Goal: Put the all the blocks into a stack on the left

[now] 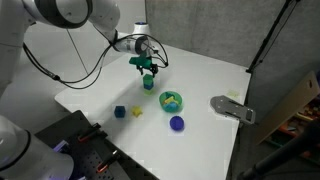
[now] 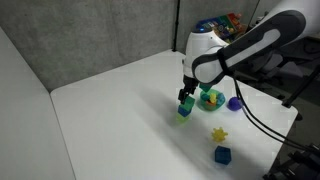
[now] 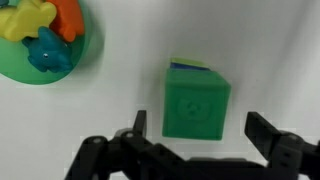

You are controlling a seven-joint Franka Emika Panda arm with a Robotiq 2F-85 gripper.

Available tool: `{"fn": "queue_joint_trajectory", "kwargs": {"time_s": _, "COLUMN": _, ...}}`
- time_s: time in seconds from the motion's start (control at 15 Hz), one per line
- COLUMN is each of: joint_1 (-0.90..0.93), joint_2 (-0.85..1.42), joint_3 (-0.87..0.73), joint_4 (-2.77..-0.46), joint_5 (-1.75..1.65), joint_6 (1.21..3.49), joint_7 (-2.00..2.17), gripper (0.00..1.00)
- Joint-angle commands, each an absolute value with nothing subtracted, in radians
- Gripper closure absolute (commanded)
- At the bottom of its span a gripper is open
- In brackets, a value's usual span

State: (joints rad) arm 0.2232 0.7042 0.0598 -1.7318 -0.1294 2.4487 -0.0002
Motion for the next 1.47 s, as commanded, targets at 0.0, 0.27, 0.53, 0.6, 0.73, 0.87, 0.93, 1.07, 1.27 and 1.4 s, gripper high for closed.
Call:
{"fn": "queue_joint_trajectory", "kwargs": {"time_s": 0.0, "joint_1": 0.201, "joint_2": 0.657, "joint_3": 0.084, "joint_4": -1.748, "joint_5": -0.105, "joint_6": 2.423, "joint_7": -0.007, "gripper": 0.0}}
{"fn": "queue_joint_trajectory", "kwargs": {"time_s": 0.27, "joint_1": 0.181, "joint_2": 0.595, "joint_3": 0.103, "joint_4": -1.795, "joint_5": -0.068, "joint_6": 2.374, "joint_7": -0.01, "gripper": 0.0}}
{"fn": "queue_joint_trajectory", "kwargs": {"time_s": 0.53, "joint_1": 0.178, "joint_2": 0.527, "joint_3": 0.099, "joint_4": -1.869, "joint_5": -0.056, "joint_6": 2.321, "joint_7": 0.002, "gripper": 0.0}}
{"fn": "queue_joint_trajectory", "kwargs": {"time_s": 0.6, "joint_1": 0.176, "joint_2": 0.511, "joint_3": 0.101, "joint_4": -1.889, "joint_5": -0.05, "joint_6": 2.305, "joint_7": 0.0, "gripper": 0.0}}
{"fn": "queue_joint_trajectory", "kwargs": {"time_s": 0.73, "joint_1": 0.179, "joint_2": 0.482, "joint_3": 0.101, "joint_4": -1.939, "joint_5": -0.043, "joint_6": 2.29, "joint_7": 0.013, "gripper": 0.0}}
{"fn": "queue_joint_trajectory", "kwargs": {"time_s": 0.87, "joint_1": 0.178, "joint_2": 0.458, "joint_3": 0.101, "joint_4": -1.989, "joint_5": -0.029, "joint_6": 2.291, "joint_7": 0.024, "gripper": 0.0}}
{"fn": "queue_joint_trajectory", "kwargs": {"time_s": 0.93, "joint_1": 0.178, "joint_2": 0.451, "joint_3": 0.101, "joint_4": -2.011, "joint_5": -0.02, "joint_6": 2.293, "joint_7": 0.032, "gripper": 0.0}}
{"fn": "queue_joint_trajectory", "kwargs": {"time_s": 1.07, "joint_1": 0.18, "joint_2": 0.441, "joint_3": 0.099, "joint_4": -2.054, "joint_5": -0.004, "joint_6": 2.3, "joint_7": 0.055, "gripper": 0.0}}
{"fn": "queue_joint_trajectory", "kwargs": {"time_s": 1.27, "joint_1": 0.193, "joint_2": 0.436, "joint_3": 0.089, "joint_4": -2.118, "joint_5": -0.003, "joint_6": 2.32, "joint_7": 0.122, "gripper": 0.0}}
{"fn": "queue_joint_trajectory", "kwargs": {"time_s": 1.4, "joint_1": 0.211, "joint_2": 0.436, "joint_3": 0.079, "joint_4": -2.155, "joint_5": -0.019, "joint_6": 2.347, "joint_7": 0.191, "gripper": 0.0}}
